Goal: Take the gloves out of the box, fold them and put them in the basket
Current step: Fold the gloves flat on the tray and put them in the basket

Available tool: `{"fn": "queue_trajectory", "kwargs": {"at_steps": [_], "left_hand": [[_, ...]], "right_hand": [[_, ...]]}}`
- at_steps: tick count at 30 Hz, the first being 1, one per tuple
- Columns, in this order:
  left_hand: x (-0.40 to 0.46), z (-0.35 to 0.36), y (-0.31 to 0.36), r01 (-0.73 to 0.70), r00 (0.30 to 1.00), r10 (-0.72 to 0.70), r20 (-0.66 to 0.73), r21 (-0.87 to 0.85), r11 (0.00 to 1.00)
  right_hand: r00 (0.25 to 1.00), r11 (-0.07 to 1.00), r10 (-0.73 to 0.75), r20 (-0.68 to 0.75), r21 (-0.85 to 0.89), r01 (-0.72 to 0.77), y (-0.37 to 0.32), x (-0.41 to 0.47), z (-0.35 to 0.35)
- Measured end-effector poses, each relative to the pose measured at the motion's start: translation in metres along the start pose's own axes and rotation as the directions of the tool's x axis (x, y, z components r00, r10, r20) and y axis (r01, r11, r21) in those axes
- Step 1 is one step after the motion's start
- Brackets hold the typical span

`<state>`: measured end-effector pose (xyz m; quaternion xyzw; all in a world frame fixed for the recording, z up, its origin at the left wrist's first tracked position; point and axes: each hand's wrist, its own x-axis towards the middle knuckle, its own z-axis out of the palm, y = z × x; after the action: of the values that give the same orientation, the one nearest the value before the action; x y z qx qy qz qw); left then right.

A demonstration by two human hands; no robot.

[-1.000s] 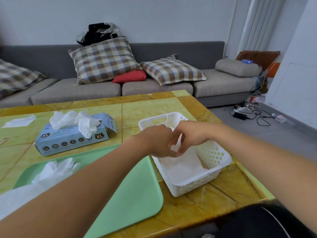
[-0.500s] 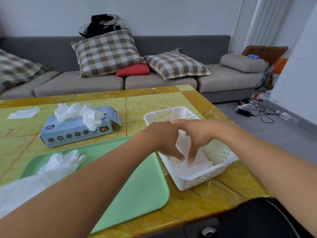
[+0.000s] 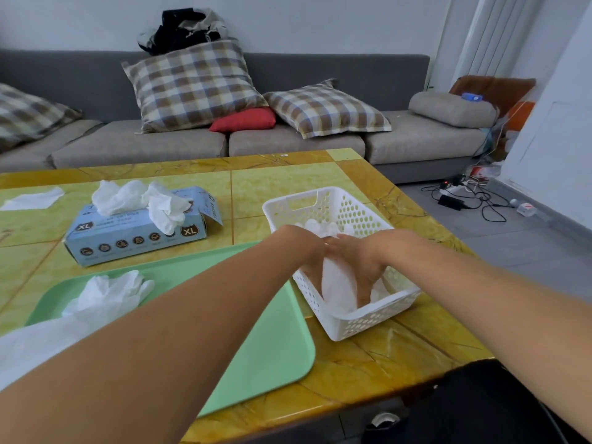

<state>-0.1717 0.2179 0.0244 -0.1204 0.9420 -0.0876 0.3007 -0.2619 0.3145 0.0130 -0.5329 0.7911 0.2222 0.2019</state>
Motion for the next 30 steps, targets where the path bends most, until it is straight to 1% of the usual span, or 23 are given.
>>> {"fn": "queue_trajectory", "kwargs": {"at_steps": [1,2,4,6,8,10,11,12,14,15,16,17,19,20,22,23,25,27,29,30], "left_hand": [[0.001,0.002,-0.006,-0.016,0.999,0.016,-0.04,0.005,1.0],[0.001,0.003,-0.012,-0.033,0.994,0.031,-0.109,-0.013,0.999],[0.0,0.005,-0.021,-0.084,0.966,0.059,-0.25,-0.092,0.992],[-0.008,0.008,-0.034,-0.153,0.942,0.094,-0.321,-0.163,0.975],[-0.022,0.011,-0.05,-0.257,0.902,0.14,-0.407,-0.247,0.934],[-0.041,0.019,-0.071,-0.363,0.837,0.15,-0.526,-0.328,0.872],[-0.052,0.023,-0.081,-0.406,0.798,0.138,-0.587,-0.354,0.843],[-0.063,0.029,-0.092,-0.433,0.757,0.106,-0.645,-0.374,0.82],[-0.089,0.049,-0.12,-0.418,0.682,-0.007,-0.731,-0.397,0.817],[-0.104,0.061,-0.136,-0.394,0.656,-0.072,-0.751,-0.422,0.817],[-0.123,0.079,-0.156,-0.359,0.648,-0.138,-0.749,-0.46,0.812],[-0.14,0.099,-0.174,-0.314,0.662,-0.201,-0.722,-0.511,0.8],[-0.168,0.14,-0.203,-0.188,0.709,-0.312,-0.632,-0.596,0.781],[-0.185,0.165,-0.218,-0.113,0.722,-0.375,-0.582,-0.634,0.765],[-0.195,0.198,-0.232,-0.012,0.739,-0.448,-0.503,-0.674,0.739],[-0.207,0.217,-0.243,0.052,0.744,-0.491,-0.452,-0.694,0.718],[-0.213,0.231,-0.253,0.123,0.776,-0.509,-0.373,-0.702,0.701],[-0.215,0.231,-0.258,0.136,0.816,-0.486,-0.313,-0.713,0.688],[-0.214,0.23,-0.255,0.167,0.871,-0.429,-0.24,-0.676,0.718],[-0.212,0.229,-0.252,0.181,0.893,-0.397,-0.212,-0.638,0.748]], "right_hand": [[1.0,1.0,-0.006,-0.002,0.012,0.006,0.001,0.001,0.0],[1.0,1.0,-0.009,0.0,0.02,0.009,0.001,0.002,-0.001],[1.0,0.998,-0.005,0.004,0.07,0.005,-0.002,-0.004,-0.008],[1.0,0.987,-0.013,-0.016,0.16,0.015,-0.008,-0.017,-0.024],[0.998,0.985,-0.003,-0.057,0.173,0.013,-0.017,-0.034,-0.047],[0.987,0.989,0.014,-0.158,0.145,0.009,-0.035,-0.048,-0.071],[0.969,0.991,-0.002,-0.247,0.132,0.036,-0.047,-0.054,-0.081],[0.934,0.989,-0.033,-0.356,0.124,0.082,-0.063,-0.058,-0.089],[0.824,0.981,-0.071,-0.562,0.112,0.161,-0.101,-0.058,-0.1],[0.782,0.978,-0.078,-0.618,0.105,0.181,-0.12,-0.055,-0.102],[0.763,0.975,-0.106,-0.637,0.087,0.207,-0.144,-0.05,-0.102],[0.768,0.967,-0.151,-0.623,0.069,0.246,-0.164,-0.042,-0.1],[0.801,0.922,-0.261,-0.539,0.105,0.372,-0.199,-0.024,-0.088],[0.803,0.889,-0.321,-0.502,0.134,0.439,-0.224,-0.013,-0.084],[0.786,0.841,-0.378,-0.49,0.172,0.512,-0.254,0.004,-0.072],[0.768,0.818,-0.416,-0.487,0.17,0.55,-0.279,0.014,-0.07],[0.757,0.789,-0.452,-0.472,0.184,0.586,-0.306,0.028,-0.064],[0.76,0.782,-0.472,-0.446,0.186,0.595,-0.321,0.039,-0.061],[0.777,0.798,-0.46,-0.43,0.184,0.575,-0.327,0.048,-0.057],[0.776,0.801,-0.437,-0.455,0.195,0.566,-0.326,0.051,-0.055]]}}
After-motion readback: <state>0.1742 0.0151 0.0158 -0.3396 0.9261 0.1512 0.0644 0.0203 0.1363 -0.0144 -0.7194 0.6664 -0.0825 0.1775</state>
